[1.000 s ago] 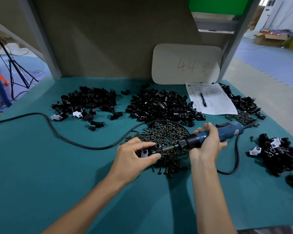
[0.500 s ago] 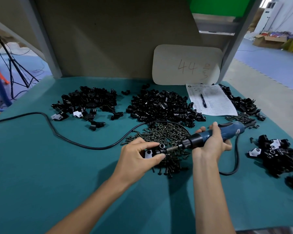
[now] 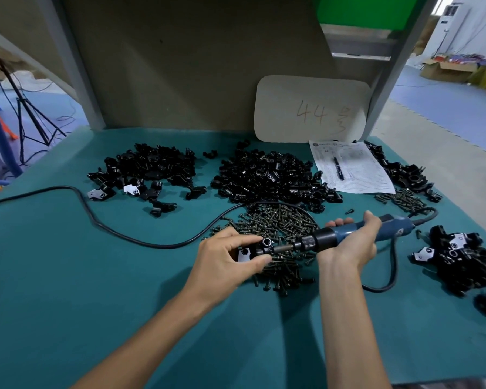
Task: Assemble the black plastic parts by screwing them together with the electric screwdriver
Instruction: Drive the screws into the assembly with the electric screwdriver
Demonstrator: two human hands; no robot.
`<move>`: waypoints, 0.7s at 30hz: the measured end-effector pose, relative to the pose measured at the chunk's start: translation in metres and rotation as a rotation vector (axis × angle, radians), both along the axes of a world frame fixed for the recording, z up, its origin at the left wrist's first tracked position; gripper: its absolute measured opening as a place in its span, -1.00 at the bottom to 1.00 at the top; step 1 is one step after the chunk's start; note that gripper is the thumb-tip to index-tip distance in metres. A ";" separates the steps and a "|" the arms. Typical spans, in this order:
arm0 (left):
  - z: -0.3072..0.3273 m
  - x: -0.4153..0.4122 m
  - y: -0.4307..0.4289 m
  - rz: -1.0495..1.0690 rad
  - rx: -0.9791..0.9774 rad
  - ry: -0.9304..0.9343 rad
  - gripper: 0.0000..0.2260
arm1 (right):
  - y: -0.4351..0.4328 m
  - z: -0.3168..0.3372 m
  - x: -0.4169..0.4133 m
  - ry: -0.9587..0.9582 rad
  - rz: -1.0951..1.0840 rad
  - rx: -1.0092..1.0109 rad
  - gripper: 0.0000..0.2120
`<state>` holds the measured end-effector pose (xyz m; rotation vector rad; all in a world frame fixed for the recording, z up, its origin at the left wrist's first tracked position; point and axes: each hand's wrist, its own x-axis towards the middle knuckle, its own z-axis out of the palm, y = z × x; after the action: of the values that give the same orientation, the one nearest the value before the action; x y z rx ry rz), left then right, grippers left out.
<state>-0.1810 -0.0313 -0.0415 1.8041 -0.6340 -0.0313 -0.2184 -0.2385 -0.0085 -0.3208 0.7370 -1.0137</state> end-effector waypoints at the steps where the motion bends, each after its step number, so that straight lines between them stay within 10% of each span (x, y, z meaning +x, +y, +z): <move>1: 0.000 0.001 0.000 -0.001 0.001 0.008 -0.67 | 0.000 0.000 0.000 -0.003 0.003 -0.006 -0.64; 21: 0.002 0.001 -0.002 -0.029 -0.034 0.061 -0.69 | 0.002 0.005 0.000 -0.039 0.027 -0.038 -0.64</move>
<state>-0.1802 -0.0336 -0.0392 1.7545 -0.6139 -0.0948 -0.2188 -0.2370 -0.0036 -0.3418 0.6773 -1.0067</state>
